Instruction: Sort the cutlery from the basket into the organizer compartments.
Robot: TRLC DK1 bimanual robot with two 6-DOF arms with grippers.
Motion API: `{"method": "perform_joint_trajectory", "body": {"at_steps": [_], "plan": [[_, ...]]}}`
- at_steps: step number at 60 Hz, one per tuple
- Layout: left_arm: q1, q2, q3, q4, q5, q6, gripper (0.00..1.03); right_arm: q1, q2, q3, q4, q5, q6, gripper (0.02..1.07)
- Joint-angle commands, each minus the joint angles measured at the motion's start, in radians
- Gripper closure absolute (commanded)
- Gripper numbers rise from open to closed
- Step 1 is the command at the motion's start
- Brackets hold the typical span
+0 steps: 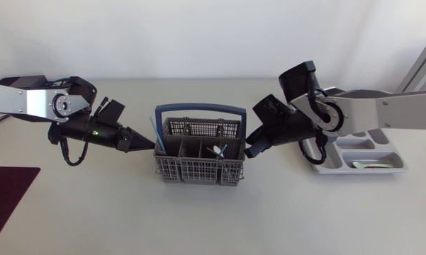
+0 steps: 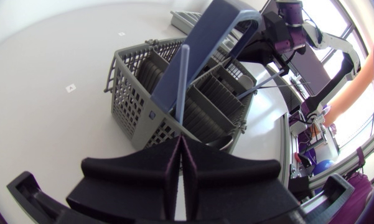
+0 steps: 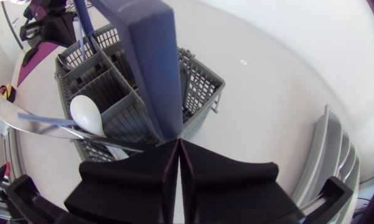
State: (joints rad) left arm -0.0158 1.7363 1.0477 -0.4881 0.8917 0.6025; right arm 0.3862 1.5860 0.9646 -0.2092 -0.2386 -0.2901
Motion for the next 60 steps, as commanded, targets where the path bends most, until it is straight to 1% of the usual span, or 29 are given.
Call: {"method": "perform_joint_trajectory", "body": {"at_steps": [1, 5, 10, 18, 28, 37, 45, 46, 48, 50, 51, 53, 58, 60], "plan": [[-0.007, 0.002, -0.011, 0.013, 0.019, 0.003, 1.0, -0.013, -0.029, -0.026, 0.001, 0.001, 0.022, 1.02], [-0.018, -0.012, -0.031, 0.016, 0.016, 0.003, 1.0, -0.023, -0.035, -0.029, 0.001, 0.001, 0.022, 1.02], [-0.041, -0.018, -0.046, 0.022, -0.007, 0.002, 1.0, -0.023, -0.037, -0.021, 0.002, 0.004, 0.023, 1.02], [-0.047, -0.034, -0.054, 0.022, -0.013, -0.006, 1.0, -0.041, -0.032, -0.009, 0.002, 0.012, 0.022, 1.02], [-0.058, -0.047, -0.069, 0.023, -0.033, -0.007, 1.0, -0.049, -0.057, -0.033, 0.004, 0.012, 0.02, 1.02], [-0.03, -0.077, -0.072, 0.023, -0.05, -0.006, 1.0, -0.079, -0.104, -0.063, 0.004, 0.013, 0.009, 1.02], [-0.001, -0.17, -0.104, 0.026, -0.069, 0.005, 0.99, -0.087, -0.167, -0.102, -0.01, 0.013, -0.003, 1.01], [0.004, -0.184, -0.109, 0.028, -0.071, 0.005, 0.98, -0.087, -0.176, -0.11, -0.012, 0.013, -0.003, 1.01], [0.011, -0.207, -0.117, 0.031, -0.071, 0.005, 0.89, -0.087, -0.19, -0.121, -0.013, 0.012, -0.004, 1.0], [0.017, -0.228, -0.124, 0.036, -0.071, 0.005, 0.8, -0.087, -0.204, -0.13, -0.018, 0.01, -0.006, 0.97], [0.02, -0.242, -0.129, 0.037, -0.071, 0.006, 0.78, -0.087, -0.213, -0.136, -0.021, 0.009, -0.011, 0.94], [0.022, -0.258, -0.137, 0.04, -0.071, 0.01, 0.78, -0.087, -0.224, -0.147, -0.024, 0.009, -0.011, 0.9], [0.028, -0.282, -0.141, 0.051, -0.071, 0.01, 0.73, -0.078, -0.256, -0.168, -0.027, 0.009, -0.011, 0.86], [0.03, -0.287, -0.137, 0.054, -0.071, 0.005, 0.7, -0.075, -0.268, -0.176, -0.035, 0.007, -0.011, 0.85]]}}
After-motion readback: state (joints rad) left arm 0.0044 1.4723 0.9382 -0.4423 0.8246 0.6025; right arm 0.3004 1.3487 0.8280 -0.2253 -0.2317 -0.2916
